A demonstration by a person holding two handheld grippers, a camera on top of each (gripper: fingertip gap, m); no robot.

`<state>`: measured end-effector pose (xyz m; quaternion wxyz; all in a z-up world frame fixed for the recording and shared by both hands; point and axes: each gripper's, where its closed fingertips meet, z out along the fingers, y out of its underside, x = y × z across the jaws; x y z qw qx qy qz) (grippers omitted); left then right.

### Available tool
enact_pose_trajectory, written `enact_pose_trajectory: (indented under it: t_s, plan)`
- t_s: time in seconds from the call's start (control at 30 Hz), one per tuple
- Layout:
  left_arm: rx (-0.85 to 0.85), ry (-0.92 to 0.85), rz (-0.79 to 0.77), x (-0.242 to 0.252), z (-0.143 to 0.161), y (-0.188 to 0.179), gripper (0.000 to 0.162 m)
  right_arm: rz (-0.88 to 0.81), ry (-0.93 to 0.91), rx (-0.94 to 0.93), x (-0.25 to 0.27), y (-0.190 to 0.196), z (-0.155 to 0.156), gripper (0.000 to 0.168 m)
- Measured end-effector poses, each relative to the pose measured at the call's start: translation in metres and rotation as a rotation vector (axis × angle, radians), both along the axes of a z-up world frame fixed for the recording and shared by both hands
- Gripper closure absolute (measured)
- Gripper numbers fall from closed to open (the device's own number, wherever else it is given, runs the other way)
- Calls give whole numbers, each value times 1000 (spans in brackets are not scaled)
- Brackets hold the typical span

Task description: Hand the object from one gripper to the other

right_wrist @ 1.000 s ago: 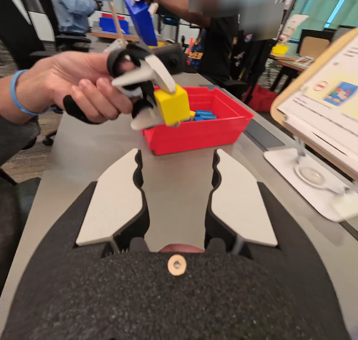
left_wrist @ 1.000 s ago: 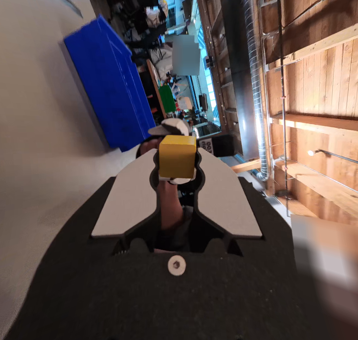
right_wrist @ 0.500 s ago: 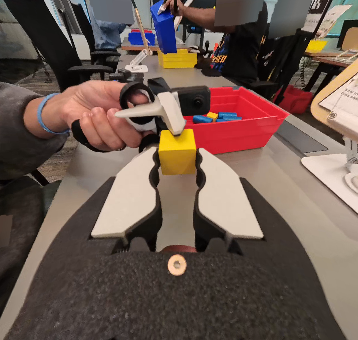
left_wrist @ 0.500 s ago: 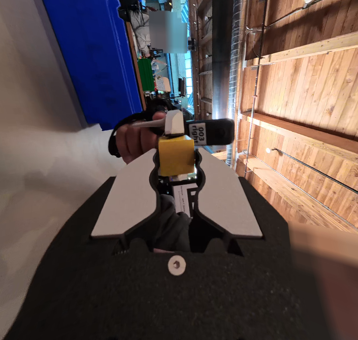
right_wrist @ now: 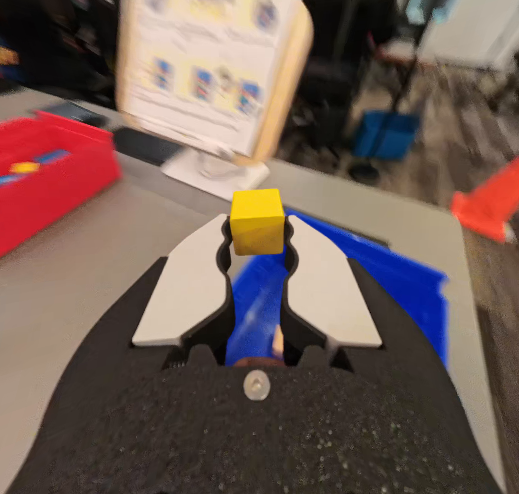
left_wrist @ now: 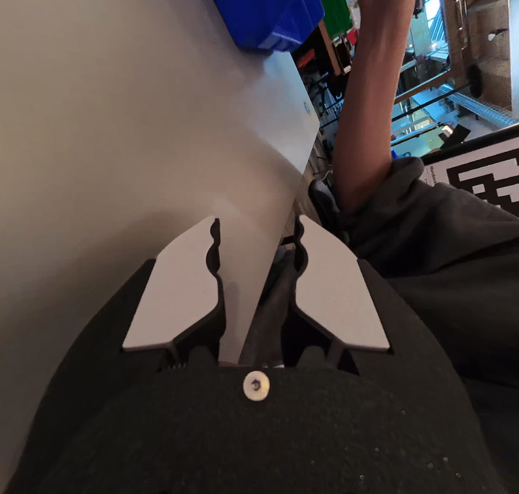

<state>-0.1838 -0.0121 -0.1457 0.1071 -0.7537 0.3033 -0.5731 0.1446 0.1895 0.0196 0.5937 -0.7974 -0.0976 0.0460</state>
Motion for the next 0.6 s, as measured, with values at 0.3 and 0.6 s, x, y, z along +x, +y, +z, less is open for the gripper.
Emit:
enact_pose_trajectory:
  t_s: [0.3, 0.6]
  plan:
    - [125, 48, -55, 5, 2, -4, 113, -223, -9, -913, 93, 30, -168, 133]
    - [126, 70, -53, -1, -1, 0, 114, -236, -15, -997, 93, 39, -206, 133]
